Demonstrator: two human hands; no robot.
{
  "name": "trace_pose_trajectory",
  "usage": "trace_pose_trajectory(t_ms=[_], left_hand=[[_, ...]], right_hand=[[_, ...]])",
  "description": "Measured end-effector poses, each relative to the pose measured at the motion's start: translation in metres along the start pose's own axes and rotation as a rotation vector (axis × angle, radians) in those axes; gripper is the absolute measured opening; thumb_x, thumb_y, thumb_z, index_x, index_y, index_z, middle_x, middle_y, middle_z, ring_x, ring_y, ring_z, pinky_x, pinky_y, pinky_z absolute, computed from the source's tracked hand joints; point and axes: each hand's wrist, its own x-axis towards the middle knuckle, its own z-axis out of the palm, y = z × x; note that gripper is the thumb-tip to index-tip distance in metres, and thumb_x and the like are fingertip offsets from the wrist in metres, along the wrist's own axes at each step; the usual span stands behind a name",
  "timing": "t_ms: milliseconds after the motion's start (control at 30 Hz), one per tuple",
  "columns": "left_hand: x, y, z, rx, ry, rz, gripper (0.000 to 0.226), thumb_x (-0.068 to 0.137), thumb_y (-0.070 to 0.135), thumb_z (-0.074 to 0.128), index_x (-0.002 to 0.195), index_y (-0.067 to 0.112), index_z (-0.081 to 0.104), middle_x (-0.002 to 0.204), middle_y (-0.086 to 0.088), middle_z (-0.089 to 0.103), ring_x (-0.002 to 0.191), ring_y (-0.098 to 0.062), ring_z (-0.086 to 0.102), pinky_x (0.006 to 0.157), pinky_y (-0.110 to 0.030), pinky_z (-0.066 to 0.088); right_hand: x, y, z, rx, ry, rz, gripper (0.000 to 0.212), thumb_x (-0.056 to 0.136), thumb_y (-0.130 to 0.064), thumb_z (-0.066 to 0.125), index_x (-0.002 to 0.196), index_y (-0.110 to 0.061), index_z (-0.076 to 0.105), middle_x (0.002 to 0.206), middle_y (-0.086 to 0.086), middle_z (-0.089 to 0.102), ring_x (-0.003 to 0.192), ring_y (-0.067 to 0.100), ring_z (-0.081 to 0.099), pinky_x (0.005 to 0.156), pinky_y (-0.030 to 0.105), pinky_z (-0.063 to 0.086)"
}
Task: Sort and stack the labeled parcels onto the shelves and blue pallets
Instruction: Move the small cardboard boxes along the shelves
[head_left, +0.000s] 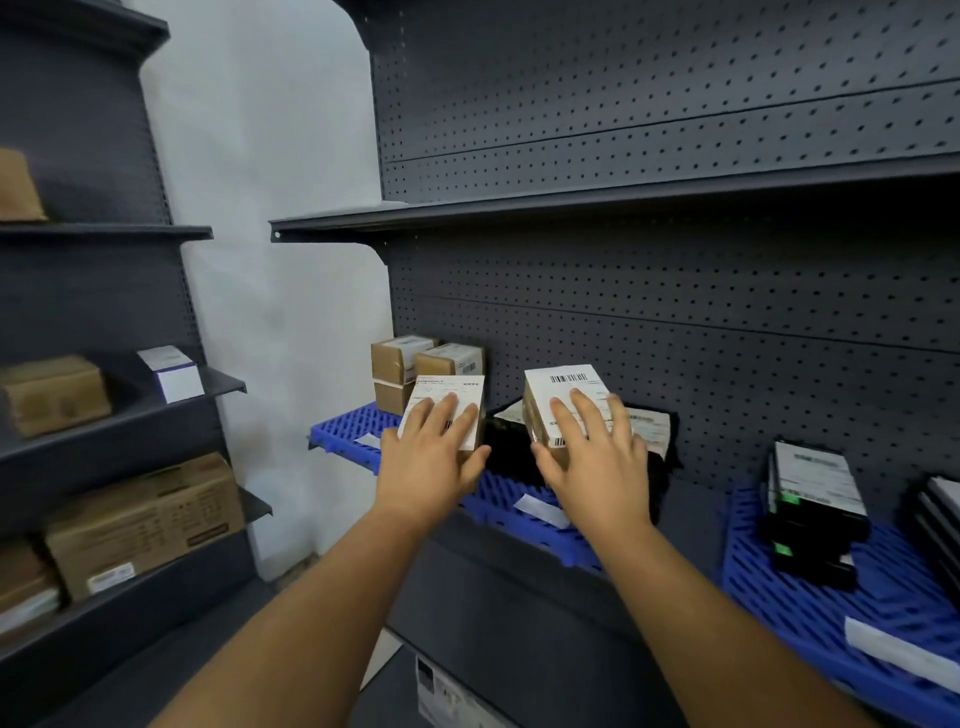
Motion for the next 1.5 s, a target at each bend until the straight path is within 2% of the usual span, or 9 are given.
trace_pose_trajectory(t_ms=[267,533,867,1233,1433,1500], left_hand=[[0.027,-0.086,0.034,-0.028,-0.034,-0.026,0.059,0.096,0.060,0.028,0.149,0.034,0.027,0.159,0.005,0.022,0.145,-0.021,0.016,0.106,-0.052,0.032],[0.082,-0.153,0.063,0.026,-0.060,-0.050,0.058,0.097,0.059,0.024,0.150,0.035,0.022,0.160,0.006,0.017,0.146,-0.020,0.011,0.109,-0.048,0.029],[0.161,-0.213,0.094,0.030,0.036,0.013,0.056,0.097,0.056,0.031,0.148,0.032,0.030,0.157,0.005,0.026,0.144,-0.020,0.019,0.102,-0.047,0.034],[0.252,-0.259,0.130,-0.096,0.101,0.166,0.055,0.096,0.056,0.034,0.146,0.032,0.036,0.155,0.005,0.031,0.142,-0.019,0.024,0.099,-0.047,0.035],[0.305,-0.290,0.153,-0.143,0.086,0.253,0.056,0.096,0.057,0.034,0.146,0.033,0.035,0.154,0.005,0.032,0.142,-0.018,0.024,0.101,-0.048,0.035],[0.321,-0.297,0.161,-0.153,0.089,0.288,0.057,0.095,0.058,0.033,0.146,0.033,0.035,0.154,0.006,0.033,0.142,-0.018,0.024,0.102,-0.047,0.034]], right_hand=[[0.030,-0.072,0.054,-0.017,-0.078,0.002,0.059,0.089,-0.058,0.046,0.139,-0.028,0.047,0.150,-0.002,0.041,0.140,0.036,0.027,0.095,0.055,0.040],[0.080,-0.113,0.124,0.018,0.018,-0.012,0.056,0.086,-0.053,0.060,0.134,-0.025,0.054,0.144,0.001,0.048,0.134,0.038,0.036,0.085,0.054,0.047],[0.140,-0.141,0.176,0.015,0.089,0.045,0.054,0.086,-0.051,0.059,0.133,-0.024,0.054,0.143,0.002,0.049,0.133,0.038,0.036,0.088,0.055,0.045],[0.199,-0.176,0.210,-0.143,0.103,0.165,0.057,0.089,-0.056,0.052,0.136,-0.025,0.051,0.146,0.001,0.045,0.136,0.036,0.034,0.088,0.054,0.045],[0.238,-0.208,0.232,-0.203,0.005,0.300,0.059,0.093,-0.060,0.039,0.143,-0.029,0.039,0.153,-0.001,0.033,0.141,0.035,0.021,0.097,0.054,0.038],[0.246,-0.215,0.241,-0.246,-0.004,0.324,0.058,0.093,-0.060,0.038,0.142,-0.028,0.040,0.153,0.000,0.034,0.140,0.036,0.022,0.097,0.054,0.038]])
